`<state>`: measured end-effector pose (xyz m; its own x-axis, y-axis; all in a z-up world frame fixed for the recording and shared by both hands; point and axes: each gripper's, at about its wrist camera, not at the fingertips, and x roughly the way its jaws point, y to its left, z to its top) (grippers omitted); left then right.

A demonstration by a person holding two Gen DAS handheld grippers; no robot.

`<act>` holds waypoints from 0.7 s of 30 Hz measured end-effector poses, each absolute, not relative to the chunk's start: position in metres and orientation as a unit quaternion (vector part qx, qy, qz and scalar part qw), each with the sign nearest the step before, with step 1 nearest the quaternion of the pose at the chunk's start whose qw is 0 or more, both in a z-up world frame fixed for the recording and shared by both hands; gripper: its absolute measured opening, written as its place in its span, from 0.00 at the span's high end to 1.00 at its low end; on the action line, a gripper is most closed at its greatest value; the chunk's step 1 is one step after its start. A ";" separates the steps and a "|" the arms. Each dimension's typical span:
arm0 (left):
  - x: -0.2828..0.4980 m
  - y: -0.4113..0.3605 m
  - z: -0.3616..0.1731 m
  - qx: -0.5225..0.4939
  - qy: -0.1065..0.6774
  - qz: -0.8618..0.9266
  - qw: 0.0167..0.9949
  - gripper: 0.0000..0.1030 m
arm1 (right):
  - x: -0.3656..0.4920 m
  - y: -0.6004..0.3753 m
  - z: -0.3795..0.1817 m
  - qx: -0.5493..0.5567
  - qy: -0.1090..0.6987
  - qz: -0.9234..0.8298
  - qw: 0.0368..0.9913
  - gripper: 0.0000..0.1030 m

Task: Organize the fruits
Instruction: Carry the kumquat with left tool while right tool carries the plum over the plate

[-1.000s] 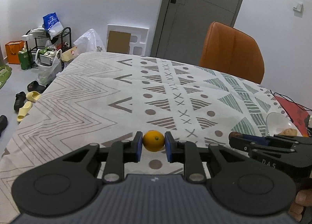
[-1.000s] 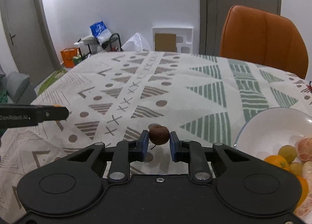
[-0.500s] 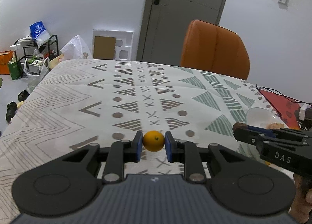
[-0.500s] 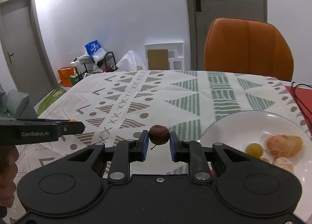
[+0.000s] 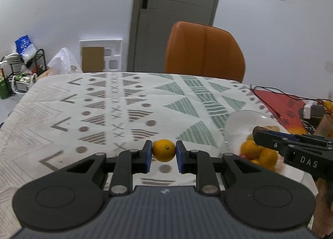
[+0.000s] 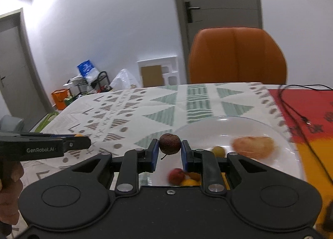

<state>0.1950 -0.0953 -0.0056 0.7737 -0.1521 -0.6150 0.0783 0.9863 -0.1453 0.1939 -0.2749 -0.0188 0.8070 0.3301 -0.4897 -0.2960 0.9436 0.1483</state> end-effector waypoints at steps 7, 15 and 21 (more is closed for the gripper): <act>0.198 -0.119 -0.006 -0.046 0.333 -0.088 0.938 0.78 | 0.187 -0.301 -0.019 0.045 0.258 0.136 0.955 0.79; 0.202 -0.143 -0.007 -0.039 0.332 -0.106 0.937 0.78 | 0.181 -0.323 -0.021 0.053 0.255 0.117 0.958 0.79; 0.200 -0.160 -0.007 -0.028 0.332 -0.121 0.935 0.78 | 0.177 -0.340 -0.024 0.067 0.255 0.098 0.960 0.79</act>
<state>0.2004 -0.1604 -0.0067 0.7497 -0.2451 -0.6147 0.2083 0.9691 -0.1324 0.1771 -0.3399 -0.0242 0.8506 0.2225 -0.4764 -0.1541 0.9718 0.1787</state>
